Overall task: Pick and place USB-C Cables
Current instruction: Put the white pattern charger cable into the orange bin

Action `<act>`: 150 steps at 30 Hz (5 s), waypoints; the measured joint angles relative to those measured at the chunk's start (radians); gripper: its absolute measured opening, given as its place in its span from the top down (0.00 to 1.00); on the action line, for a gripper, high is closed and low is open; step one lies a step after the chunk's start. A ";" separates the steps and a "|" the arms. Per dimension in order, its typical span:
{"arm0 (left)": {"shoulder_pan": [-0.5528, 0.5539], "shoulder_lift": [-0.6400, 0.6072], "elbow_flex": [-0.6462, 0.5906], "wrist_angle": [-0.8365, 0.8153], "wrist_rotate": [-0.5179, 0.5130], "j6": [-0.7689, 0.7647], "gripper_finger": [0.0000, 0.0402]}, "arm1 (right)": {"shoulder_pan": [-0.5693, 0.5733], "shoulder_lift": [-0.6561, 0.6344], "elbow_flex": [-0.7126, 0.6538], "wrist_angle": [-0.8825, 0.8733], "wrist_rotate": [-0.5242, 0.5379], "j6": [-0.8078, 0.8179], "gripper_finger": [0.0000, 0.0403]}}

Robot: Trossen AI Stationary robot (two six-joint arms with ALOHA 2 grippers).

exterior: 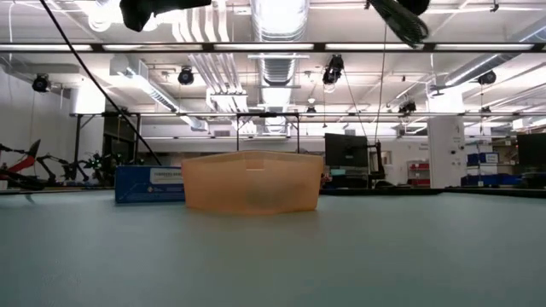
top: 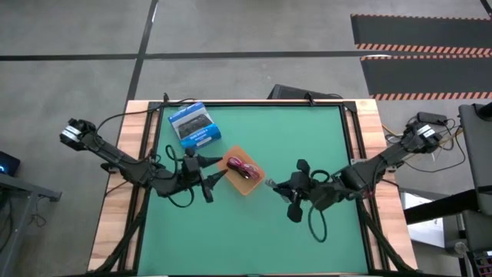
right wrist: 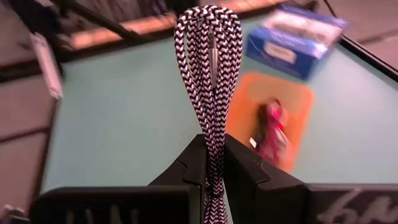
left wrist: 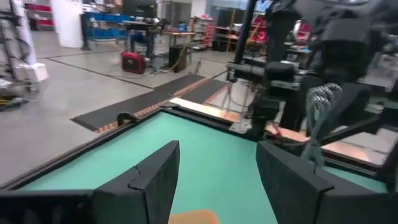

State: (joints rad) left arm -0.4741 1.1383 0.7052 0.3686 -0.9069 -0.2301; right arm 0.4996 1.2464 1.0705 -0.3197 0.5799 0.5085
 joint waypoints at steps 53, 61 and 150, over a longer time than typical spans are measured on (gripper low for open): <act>0.030 0.644 0.378 0.565 0.270 0.186 0.83 | -0.099 -0.015 -0.230 0.833 -0.330 -0.458 0.93; 0.030 0.644 0.377 0.565 0.270 0.185 0.95 | -0.099 -0.015 -0.230 0.833 -0.326 -0.442 0.87; 0.474 0.630 0.594 -1.031 0.649 1.283 0.92 | -0.099 -0.334 -0.242 0.131 -0.317 -0.231 0.52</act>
State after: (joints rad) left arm 0.0002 1.7687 1.2995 -0.6625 -0.2581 1.0532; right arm 0.4008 0.9119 0.8284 -0.1887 0.2631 0.2775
